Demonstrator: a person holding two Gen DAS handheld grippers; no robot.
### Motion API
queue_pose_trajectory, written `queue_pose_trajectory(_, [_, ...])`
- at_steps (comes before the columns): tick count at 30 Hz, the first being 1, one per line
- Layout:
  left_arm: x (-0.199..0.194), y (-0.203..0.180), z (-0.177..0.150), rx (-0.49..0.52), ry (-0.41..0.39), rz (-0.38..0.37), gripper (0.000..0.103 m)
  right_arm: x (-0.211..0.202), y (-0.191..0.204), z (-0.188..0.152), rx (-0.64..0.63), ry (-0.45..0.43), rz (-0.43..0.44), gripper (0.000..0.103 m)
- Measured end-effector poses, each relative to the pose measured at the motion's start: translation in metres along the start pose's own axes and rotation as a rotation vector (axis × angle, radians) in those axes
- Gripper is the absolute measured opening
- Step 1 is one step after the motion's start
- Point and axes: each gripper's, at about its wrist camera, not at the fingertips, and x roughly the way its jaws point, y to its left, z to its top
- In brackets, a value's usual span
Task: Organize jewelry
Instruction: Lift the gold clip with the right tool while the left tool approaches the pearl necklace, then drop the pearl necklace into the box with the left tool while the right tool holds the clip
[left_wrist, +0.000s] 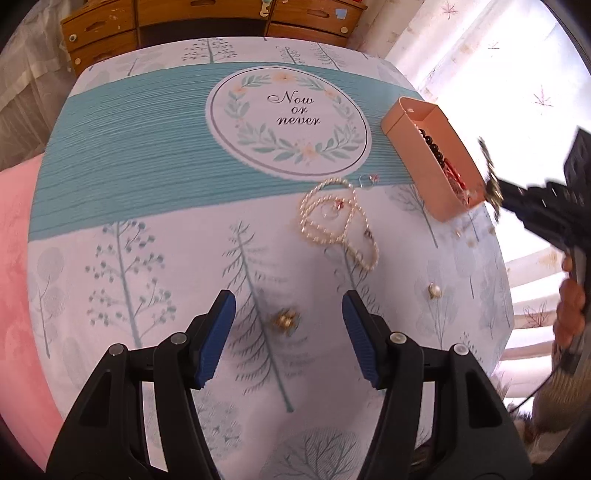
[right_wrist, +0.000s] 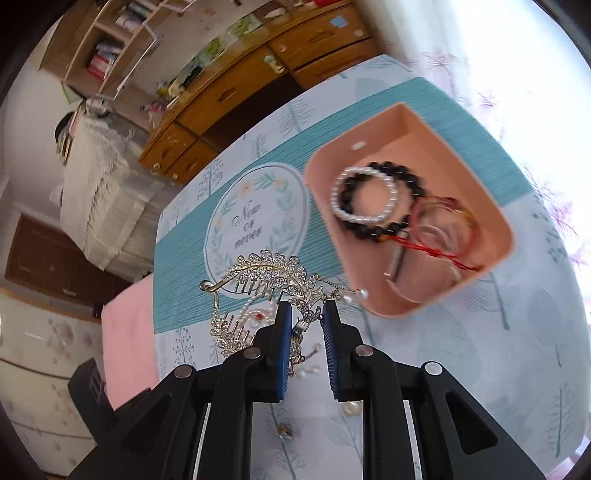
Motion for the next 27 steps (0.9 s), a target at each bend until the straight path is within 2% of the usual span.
queue_pose_trajectory(4, [0.024,-0.008,0.036,-0.008,0.069,0.032,0.057,-0.022,-0.030,-0.009,0.048,-0.014,0.019,0.016])
queue_pose_trajectory(7, [0.039,-0.014,0.057,-0.002,0.112,0.053,0.053,-0.029,-0.045,-0.014,0.079,-0.017,0.043,0.016])
queue_pose_trajectory(9, [0.048,-0.016,0.067,-0.010,0.144,0.073,0.041,-0.034,-0.054,-0.016,0.092,-0.016,0.060,0.016])
queue_pose_trajectory(11, [0.056,-0.016,0.075,-0.024,0.174,0.097,0.036,-0.035,-0.056,-0.018,0.097,-0.022,0.070,0.016])
queue_pose_trajectory(17, [0.071,-0.013,0.083,-0.077,0.223,0.130,0.029,-0.041,-0.058,-0.019,0.093,-0.037,0.104,0.016])
queue_pose_trajectory(21, [0.079,-0.013,0.085,-0.091,0.251,0.156,0.021,-0.047,-0.058,-0.020,0.090,-0.042,0.126,0.016])
queue_pose_trajectory(27, [0.085,-0.015,0.089,-0.104,0.256,0.183,0.019,-0.053,-0.057,-0.022,0.085,-0.047,0.138,0.016])
